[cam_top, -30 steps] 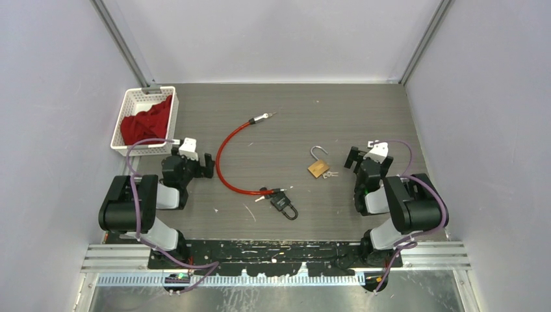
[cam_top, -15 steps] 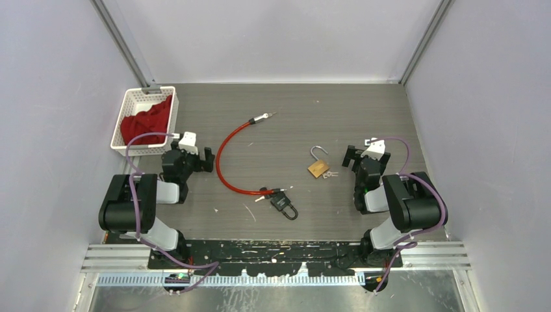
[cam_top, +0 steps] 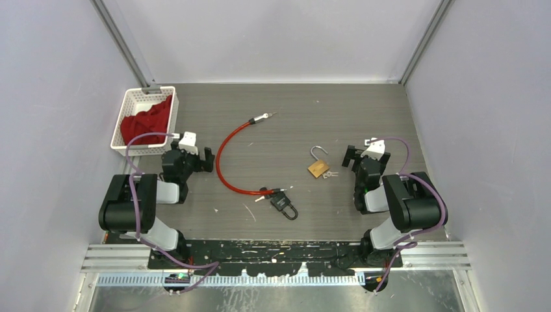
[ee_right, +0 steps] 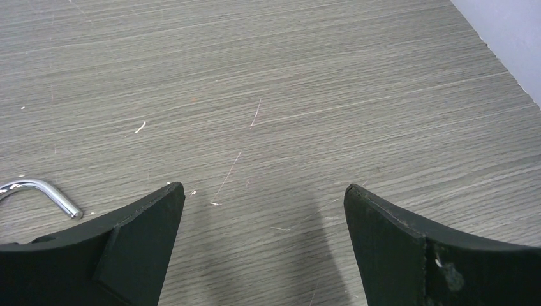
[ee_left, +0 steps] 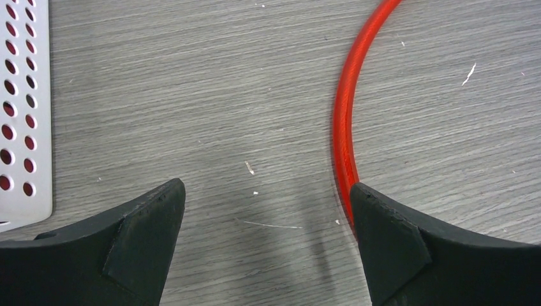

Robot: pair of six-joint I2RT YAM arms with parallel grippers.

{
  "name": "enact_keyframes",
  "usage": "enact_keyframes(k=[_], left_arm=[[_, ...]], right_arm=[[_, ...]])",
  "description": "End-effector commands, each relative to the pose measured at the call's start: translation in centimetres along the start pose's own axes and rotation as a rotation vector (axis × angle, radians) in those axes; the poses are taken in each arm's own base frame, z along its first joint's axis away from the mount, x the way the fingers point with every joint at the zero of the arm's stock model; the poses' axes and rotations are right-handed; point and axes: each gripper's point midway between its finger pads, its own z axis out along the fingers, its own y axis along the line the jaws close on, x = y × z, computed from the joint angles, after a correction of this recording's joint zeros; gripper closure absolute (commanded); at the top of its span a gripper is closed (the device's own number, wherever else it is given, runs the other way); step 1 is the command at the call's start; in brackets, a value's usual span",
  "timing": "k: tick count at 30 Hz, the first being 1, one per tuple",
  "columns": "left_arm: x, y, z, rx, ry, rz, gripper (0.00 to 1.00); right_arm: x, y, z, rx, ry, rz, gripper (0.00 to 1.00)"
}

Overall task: Unlock with the key
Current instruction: Reset both arms

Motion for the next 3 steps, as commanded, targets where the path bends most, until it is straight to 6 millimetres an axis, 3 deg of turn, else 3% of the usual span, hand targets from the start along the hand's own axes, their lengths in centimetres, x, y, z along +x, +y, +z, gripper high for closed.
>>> enact_keyframes(k=[1, 3], left_arm=[[-1.82, 0.30, 0.49, -0.012, -0.052, 0.017, 0.01], [-1.87, 0.31, 0.38, -0.014, -0.057, 0.018, 0.00]], right_arm=[[-2.73, 0.26, 0.56, -0.004, -0.092, 0.020, 0.00], [-2.75, 0.23, 0.58, -0.003, -0.092, 0.020, 0.00]])
